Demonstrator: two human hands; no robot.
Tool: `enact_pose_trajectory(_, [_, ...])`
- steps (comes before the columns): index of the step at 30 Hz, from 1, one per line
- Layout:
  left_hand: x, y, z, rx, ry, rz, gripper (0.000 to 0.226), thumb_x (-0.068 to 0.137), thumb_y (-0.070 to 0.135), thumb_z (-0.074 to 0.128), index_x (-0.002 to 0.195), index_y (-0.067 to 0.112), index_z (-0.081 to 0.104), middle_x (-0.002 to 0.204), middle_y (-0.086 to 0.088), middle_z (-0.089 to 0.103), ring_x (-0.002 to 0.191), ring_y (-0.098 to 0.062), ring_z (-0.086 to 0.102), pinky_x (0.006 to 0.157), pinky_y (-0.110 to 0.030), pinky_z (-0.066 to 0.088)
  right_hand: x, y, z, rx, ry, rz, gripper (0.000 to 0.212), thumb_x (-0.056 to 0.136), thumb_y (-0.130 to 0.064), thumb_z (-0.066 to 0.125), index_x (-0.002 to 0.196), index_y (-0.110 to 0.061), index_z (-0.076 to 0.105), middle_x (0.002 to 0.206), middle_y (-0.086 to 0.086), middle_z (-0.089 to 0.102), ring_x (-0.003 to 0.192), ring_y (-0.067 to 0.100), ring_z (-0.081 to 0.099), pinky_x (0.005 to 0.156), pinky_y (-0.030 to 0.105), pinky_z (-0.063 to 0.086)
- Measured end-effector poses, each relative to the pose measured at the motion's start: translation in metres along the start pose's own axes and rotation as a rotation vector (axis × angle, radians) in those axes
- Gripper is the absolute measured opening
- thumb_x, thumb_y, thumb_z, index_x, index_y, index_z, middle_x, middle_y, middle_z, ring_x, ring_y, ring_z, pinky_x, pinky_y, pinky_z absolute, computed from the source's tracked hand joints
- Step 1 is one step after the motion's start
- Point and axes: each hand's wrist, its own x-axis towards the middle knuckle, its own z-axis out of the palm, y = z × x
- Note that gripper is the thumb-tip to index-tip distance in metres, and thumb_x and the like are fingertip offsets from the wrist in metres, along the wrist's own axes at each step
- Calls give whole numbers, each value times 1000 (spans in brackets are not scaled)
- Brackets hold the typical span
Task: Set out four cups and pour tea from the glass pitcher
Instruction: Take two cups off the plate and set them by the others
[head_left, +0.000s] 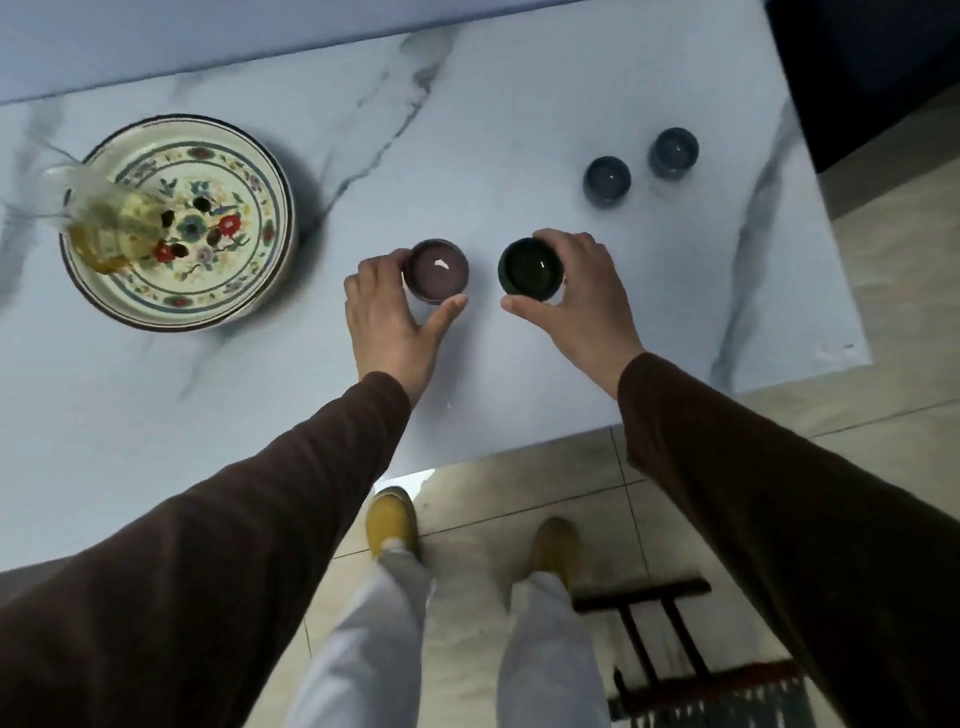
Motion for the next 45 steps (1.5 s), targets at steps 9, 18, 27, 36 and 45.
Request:
enact_pose_trajectory(9, [-32,78,76,10,-110,-23,63,75,58,69,124,19,54,120,0,54,114,-23,44,98,-34,38,-16,88,-79,-3,16,43,68,73,-45,80,130,-22,51,125,0,54,117,18,46,93,27,39])
enact_pose_trajectory(18, [2,106,124,43,-194,16,63,73,58,70,123,23,55,120,1,56,113,-24,46,96,-37,36,28,133,-109,-76,12,72,68,73,-43,81,130,-22,50,126,2,53,120,22,44,96,32,41])
enact_pose_trajectory(27, [19,133,182,125,-198,-59,64,71,59,71,123,26,55,120,1,55,114,-25,45,95,-37,36,75,196,-121,-59,-55,39,69,71,-37,83,130,-20,52,126,4,52,121,24,42,98,26,34])
enact_pose_trajectory(36, [24,154,224,181,-147,-142,67,71,58,72,128,25,55,122,-2,55,115,-28,45,97,-40,37,106,241,-125,-102,-121,-56,69,68,-37,84,125,-14,54,122,8,54,115,28,45,97,30,35])
enact_pose_trajectory(45, [24,155,230,221,-141,-143,67,72,56,71,128,23,54,122,-4,55,113,-30,46,95,-41,38,113,245,-115,-114,-147,-86,68,69,-37,84,125,-13,53,124,9,53,115,29,46,101,37,39])
